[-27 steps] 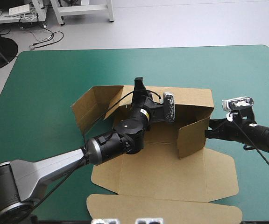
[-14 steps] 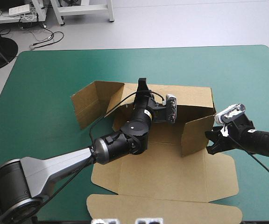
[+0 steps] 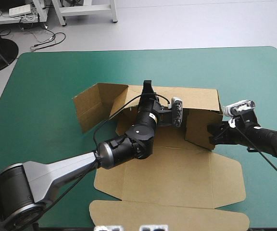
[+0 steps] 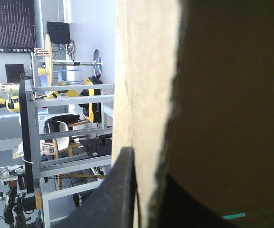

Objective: Fold the box

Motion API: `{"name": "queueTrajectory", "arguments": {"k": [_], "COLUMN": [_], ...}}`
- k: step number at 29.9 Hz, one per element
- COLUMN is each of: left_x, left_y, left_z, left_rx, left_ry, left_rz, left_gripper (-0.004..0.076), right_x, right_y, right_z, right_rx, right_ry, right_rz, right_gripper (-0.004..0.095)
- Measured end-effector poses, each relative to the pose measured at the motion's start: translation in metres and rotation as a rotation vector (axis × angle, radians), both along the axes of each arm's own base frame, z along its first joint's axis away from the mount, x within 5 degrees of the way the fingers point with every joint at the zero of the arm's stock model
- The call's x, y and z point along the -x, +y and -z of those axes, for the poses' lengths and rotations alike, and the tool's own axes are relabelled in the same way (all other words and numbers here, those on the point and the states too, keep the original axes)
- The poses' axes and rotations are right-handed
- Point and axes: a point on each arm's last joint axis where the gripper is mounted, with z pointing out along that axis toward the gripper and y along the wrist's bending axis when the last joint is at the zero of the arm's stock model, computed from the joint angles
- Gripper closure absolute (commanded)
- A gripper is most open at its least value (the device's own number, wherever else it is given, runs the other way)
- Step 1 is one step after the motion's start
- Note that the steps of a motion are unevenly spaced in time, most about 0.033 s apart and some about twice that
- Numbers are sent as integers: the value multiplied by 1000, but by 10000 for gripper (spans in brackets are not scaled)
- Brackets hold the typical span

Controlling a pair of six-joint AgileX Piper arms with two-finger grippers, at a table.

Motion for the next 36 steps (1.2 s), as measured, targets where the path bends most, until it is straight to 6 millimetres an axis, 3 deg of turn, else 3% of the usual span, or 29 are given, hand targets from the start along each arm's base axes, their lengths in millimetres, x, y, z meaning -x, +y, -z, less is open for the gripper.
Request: {"name": "queueTrajectory", "arguments": {"k": [2,5,12,15,18,23,25,36], "left_x": [0,0,-1,-2,-2,-2,-2,3], "left_y": [0,0,-1,-1,-1,-1,-1,-3], "left_z": [0,0,-1,-1,0,3,5,7], "left_rx": [2,5,-16,-27,-35,-35,-34,-12], "left_ry": [0,1,-30,-42,-47,-40,-30,-30], "left_rz": [-1,1,11,12,15,10,2,-34], "left_gripper": [733,734,727,677,570,303,244,306], "right_x": [-5,-12,-16,-16,-16,-16,-16,-15], "right_y": [0,0,-2,-2,-2,-2,-2,-1], "right_z": [5,9,9,9,10,10,10,10], "right_rx": [-11,-25,-2,2,5,7,7,5], "right_ry": [7,-2,-48,-50,-50,-47,-47,-44], "right_rz": [2,2,7,4,0,-7,-9,-14], "right_gripper": [662,926,908,909,909,908,908,909]}}
